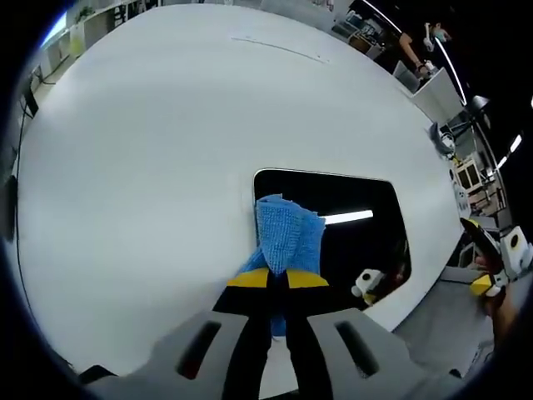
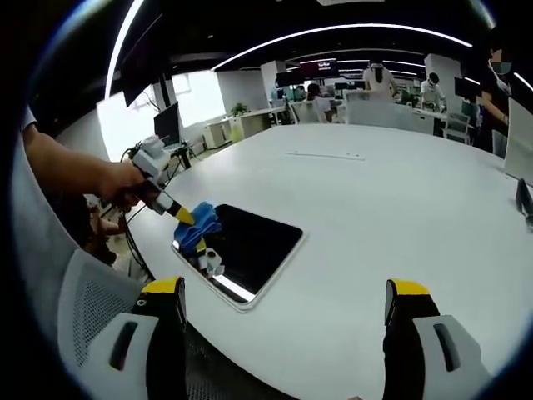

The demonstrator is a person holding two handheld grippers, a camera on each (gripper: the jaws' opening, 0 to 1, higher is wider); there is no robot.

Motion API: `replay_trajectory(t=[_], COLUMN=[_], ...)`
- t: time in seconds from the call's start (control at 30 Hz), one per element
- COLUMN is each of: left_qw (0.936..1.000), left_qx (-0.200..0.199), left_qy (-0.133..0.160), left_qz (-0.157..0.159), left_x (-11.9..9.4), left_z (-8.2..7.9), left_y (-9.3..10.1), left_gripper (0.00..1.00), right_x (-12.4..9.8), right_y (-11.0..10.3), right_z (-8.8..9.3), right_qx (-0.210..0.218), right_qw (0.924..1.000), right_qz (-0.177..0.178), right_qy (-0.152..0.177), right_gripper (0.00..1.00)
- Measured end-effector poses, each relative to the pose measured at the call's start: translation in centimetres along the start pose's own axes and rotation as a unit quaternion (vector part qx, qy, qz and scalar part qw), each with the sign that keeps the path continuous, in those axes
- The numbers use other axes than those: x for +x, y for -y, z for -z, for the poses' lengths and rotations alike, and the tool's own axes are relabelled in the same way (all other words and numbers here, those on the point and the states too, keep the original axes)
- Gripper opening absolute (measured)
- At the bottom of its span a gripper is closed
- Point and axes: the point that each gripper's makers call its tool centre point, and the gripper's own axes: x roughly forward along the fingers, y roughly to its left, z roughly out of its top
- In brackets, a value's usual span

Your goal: Wipe the mirror surface with the cleaning cloth until all visible marks leave the cleaned area.

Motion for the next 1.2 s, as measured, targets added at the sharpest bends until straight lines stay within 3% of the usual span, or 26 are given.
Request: replay_trajectory(t=[0.43,1.2], left_qw=[0.9998,0.9989], left_qx=[-0.008,-0.036], left_qy=[-0.009,-0.02], left_qz=[0.014,0.021], left_x=[-0.9,-1.4], left_z=[1.8,3.2], left_y=[-0.1,-0.1], left_gripper=[0.02,0.02], right_x=[0.0,0.0], right_y=[0.2,-0.2], right_z=[0.1,0.5], right_qx=[0.003,-0.013], right_qw=[1.0,0.9998], right_qz=[0.005,-0.002], right_qy=[-0.004,-0.015], right_gripper=[0.99,0.99])
